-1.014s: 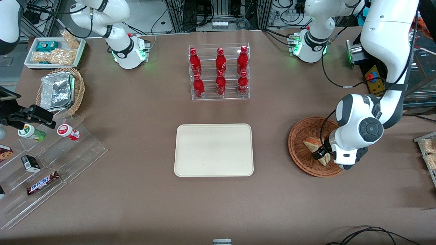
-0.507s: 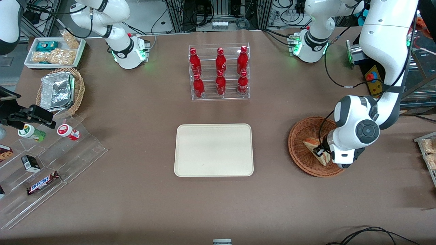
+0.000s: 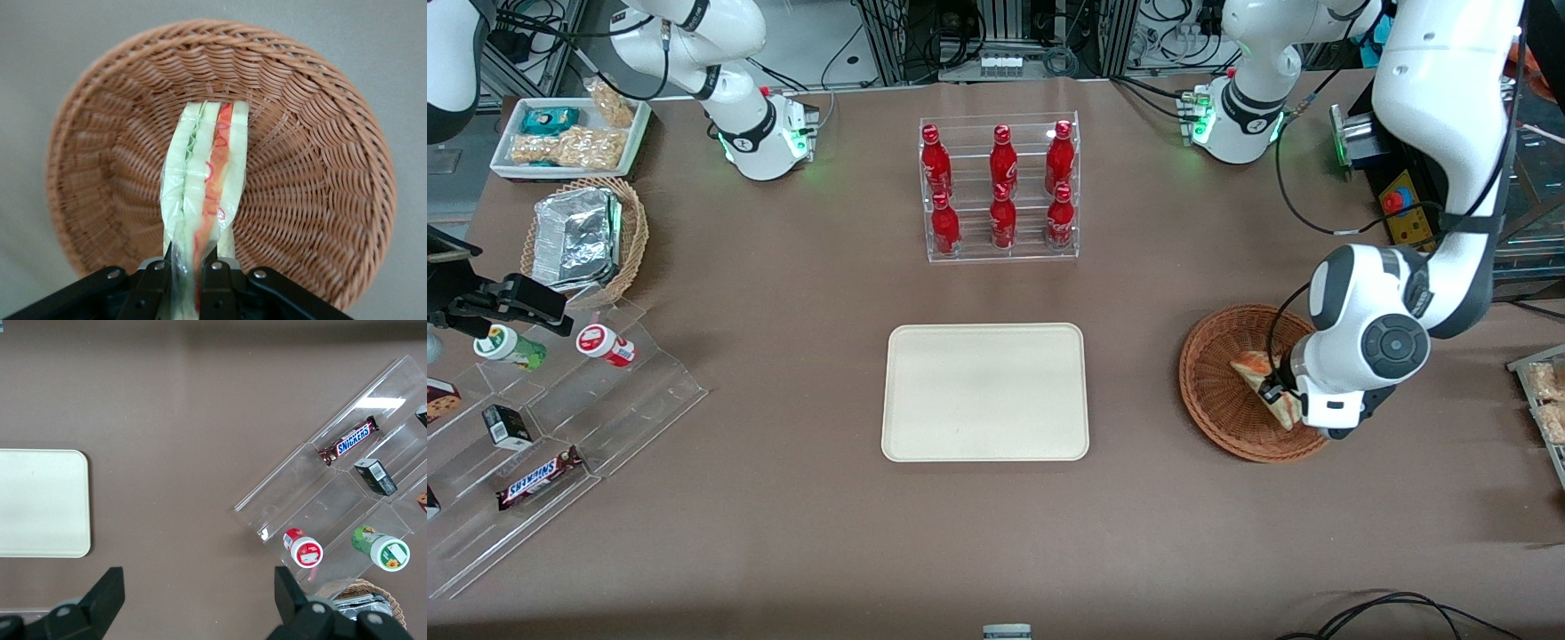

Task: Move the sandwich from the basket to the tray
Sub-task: 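Lift the sandwich and carry it with the left gripper over the tray, then open the left gripper to release the sandwich onto the tray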

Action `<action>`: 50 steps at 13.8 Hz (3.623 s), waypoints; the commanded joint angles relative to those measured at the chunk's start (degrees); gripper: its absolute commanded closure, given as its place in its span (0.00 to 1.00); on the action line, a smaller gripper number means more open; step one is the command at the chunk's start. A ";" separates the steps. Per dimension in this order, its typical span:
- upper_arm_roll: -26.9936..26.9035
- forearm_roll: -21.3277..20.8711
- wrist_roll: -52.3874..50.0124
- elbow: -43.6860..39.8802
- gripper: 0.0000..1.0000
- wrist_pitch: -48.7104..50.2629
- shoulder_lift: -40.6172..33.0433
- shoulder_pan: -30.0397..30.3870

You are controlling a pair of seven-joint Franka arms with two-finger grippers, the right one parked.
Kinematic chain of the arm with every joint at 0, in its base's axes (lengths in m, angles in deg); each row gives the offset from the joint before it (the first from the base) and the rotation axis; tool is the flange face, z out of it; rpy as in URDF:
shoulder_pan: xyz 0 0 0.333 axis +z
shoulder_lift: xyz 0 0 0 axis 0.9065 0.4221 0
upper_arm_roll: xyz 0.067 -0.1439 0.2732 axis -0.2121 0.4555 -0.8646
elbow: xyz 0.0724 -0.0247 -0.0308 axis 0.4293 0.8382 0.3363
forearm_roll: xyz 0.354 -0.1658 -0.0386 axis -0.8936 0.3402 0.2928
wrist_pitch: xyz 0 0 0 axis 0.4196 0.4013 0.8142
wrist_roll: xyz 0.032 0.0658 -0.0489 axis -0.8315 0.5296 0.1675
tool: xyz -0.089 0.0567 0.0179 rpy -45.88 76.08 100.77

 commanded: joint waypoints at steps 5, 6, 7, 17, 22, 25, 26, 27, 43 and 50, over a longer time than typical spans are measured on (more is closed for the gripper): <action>0.23 0.47 6.16 -2.94 0.93 8.15 -5.02 -13.94; 1.45 3.78 9.76 -4.43 0.93 8.24 -4.49 -14.83; 3.38 6.60 13.27 -5.49 0.93 8.24 -3.18 -15.88; 4.19 6.46 6.03 -37.29 0.75 7.36 23.62 -30.74; 4.01 1.71 0.40 -39.51 0.60 1.49 27.94 -33.65; 4.10 1.70 -0.14 -39.51 0.45 0.86 27.94 -33.56; 4.01 1.70 -0.31 -39.51 0.42 0.69 27.94 -33.56; 4.01 1.62 -0.40 -39.51 0.36 0.68 28.21 -33.65; 4.62 8.12 31.90 -22.93 0.00 46.91 -9.64 1.30; 4.45 -0.32 36.78 -12.53 0.00 46.12 -21.79 9.59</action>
